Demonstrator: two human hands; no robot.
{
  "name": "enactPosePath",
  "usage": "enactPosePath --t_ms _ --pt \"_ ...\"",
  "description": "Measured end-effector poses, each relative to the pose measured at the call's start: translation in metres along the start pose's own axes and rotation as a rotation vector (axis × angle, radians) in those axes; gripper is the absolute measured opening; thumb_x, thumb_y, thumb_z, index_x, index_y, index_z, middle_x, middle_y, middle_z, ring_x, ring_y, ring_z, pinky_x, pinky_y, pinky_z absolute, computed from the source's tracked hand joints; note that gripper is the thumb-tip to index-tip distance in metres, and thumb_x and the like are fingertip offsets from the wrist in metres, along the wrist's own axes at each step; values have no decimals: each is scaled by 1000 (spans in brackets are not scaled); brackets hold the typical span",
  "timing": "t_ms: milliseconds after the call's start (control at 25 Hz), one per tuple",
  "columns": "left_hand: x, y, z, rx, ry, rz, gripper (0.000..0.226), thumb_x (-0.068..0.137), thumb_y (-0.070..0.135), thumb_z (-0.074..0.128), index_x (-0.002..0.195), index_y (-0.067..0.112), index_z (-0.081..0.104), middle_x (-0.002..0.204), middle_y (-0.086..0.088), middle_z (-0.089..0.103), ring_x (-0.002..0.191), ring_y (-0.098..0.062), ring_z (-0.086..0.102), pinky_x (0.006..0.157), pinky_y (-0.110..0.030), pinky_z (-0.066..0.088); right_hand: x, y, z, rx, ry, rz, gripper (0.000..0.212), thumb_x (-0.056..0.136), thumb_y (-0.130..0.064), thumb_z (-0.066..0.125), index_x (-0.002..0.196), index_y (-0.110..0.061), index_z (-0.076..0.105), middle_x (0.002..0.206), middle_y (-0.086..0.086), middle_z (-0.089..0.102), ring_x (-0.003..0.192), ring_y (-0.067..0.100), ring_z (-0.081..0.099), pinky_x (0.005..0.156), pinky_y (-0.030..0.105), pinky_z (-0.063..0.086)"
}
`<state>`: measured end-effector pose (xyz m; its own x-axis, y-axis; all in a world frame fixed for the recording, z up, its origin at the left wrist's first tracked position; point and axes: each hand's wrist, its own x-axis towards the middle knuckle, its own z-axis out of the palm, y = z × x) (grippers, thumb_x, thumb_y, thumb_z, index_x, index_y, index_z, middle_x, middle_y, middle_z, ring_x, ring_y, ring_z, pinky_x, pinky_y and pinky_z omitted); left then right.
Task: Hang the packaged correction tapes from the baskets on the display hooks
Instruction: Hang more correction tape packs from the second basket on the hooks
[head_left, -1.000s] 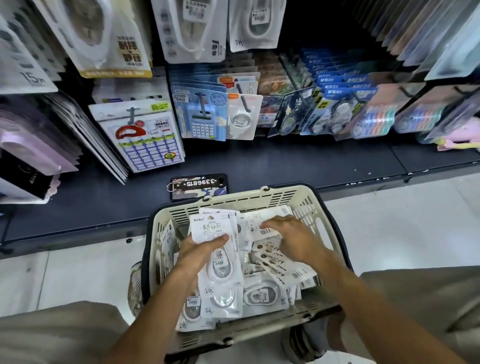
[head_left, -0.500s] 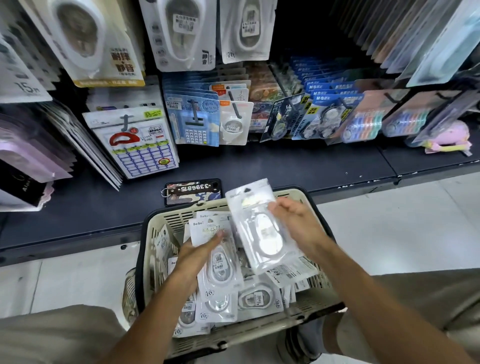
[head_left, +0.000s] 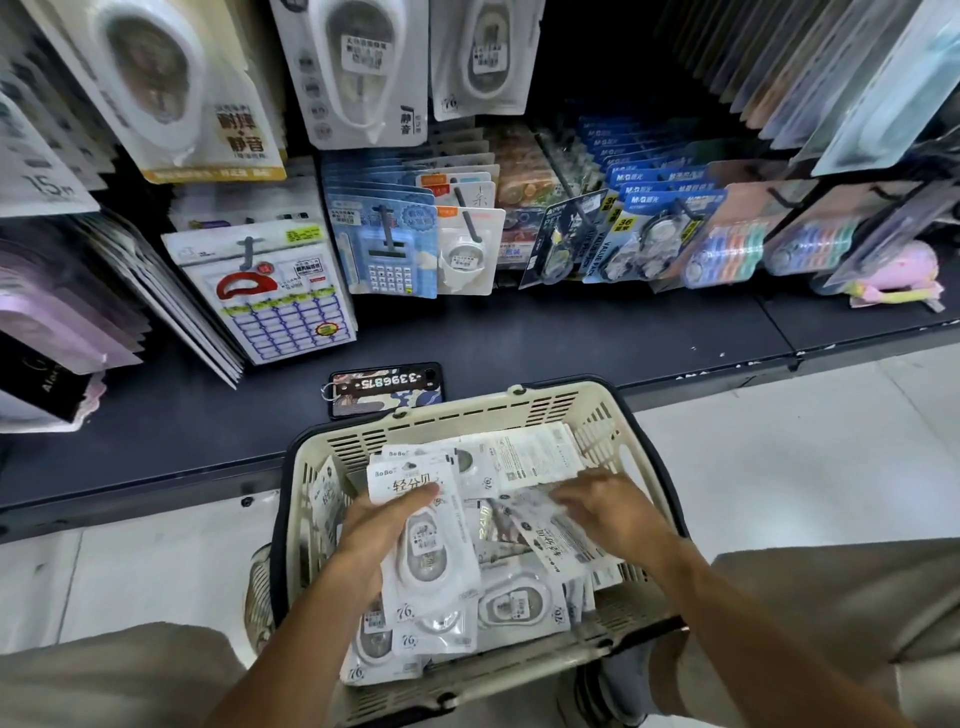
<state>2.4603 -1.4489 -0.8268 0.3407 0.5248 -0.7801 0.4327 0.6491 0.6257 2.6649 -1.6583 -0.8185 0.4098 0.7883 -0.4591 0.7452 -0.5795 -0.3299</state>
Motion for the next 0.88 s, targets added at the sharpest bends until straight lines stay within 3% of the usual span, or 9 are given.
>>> enactPosePath --t_ms 80,160,200,280,400,520,600,760,880 --pt "-2 0 1 26 7 43 45 70 27 92 108 12 72 86 -4 81 74 -21 77 60 -28 55 2 -4 -12 450 295 51 19 102 -23 56 103 -30 74 95 2 75 86 24 71 80 43 59" --pt "-5 1 1 51 -1 73 42 73 25 90 110 12 74 84 0 81 72 -15 78 59 -25 55 7 -12 -35 971 475 134 22 102 -20 58 91 -25 76 88 6 77 80 33 74 68 43 62" --pt "-6 1 1 53 -9 88 44 73 28 90 112 12 74 84 2 81 74 -14 78 58 -24 55 9 -21 -44 1202 420 163 21 102 -20 57 94 -21 77 95 10 78 85 35 75 68 44 62" --pt "-8 2 2 68 -42 81 60 72 45 86 121 15 70 101 -1 80 96 -22 76 72 -29 58 12 -52 -43 1300 229 232 21 104 -25 53 102 -14 72 104 13 76 90 32 74 72 47 62" --pt "-17 9 4 64 -276 -25 75 76 72 66 132 22 66 128 -8 72 118 -32 69 100 -48 53 17 -103 -14 910 59 269 25 106 -34 46 100 -13 57 97 5 69 86 23 65 74 41 55" --pt "-14 7 0 131 -346 54 61 58 56 89 110 25 79 113 -5 79 95 -15 78 74 -28 62 18 -109 -10 712 -49 127 27 106 -38 44 105 -18 62 95 4 70 81 15 65 80 38 53" --pt "-11 2 -3 200 -257 59 77 48 55 97 114 22 73 111 -6 79 91 -18 78 69 -28 61 13 -76 -19 501 -41 145 17 103 -22 49 112 -25 63 97 4 74 80 11 69 78 34 56" --pt "-3 1 -8 151 -213 5 104 44 58 96 129 11 60 111 -12 77 99 -31 75 87 -43 59 -10 -10 -27 -86 -196 120 75 85 6 57 149 -29 43 152 -1 48 135 23 49 101 31 46" --pt "-4 4 -6 120 -201 7 100 45 53 94 128 9 60 106 -13 79 96 -31 77 90 -45 60 -11 -6 -18 -182 -361 229 68 87 -5 63 150 -23 42 152 3 46 137 24 48 106 34 44"
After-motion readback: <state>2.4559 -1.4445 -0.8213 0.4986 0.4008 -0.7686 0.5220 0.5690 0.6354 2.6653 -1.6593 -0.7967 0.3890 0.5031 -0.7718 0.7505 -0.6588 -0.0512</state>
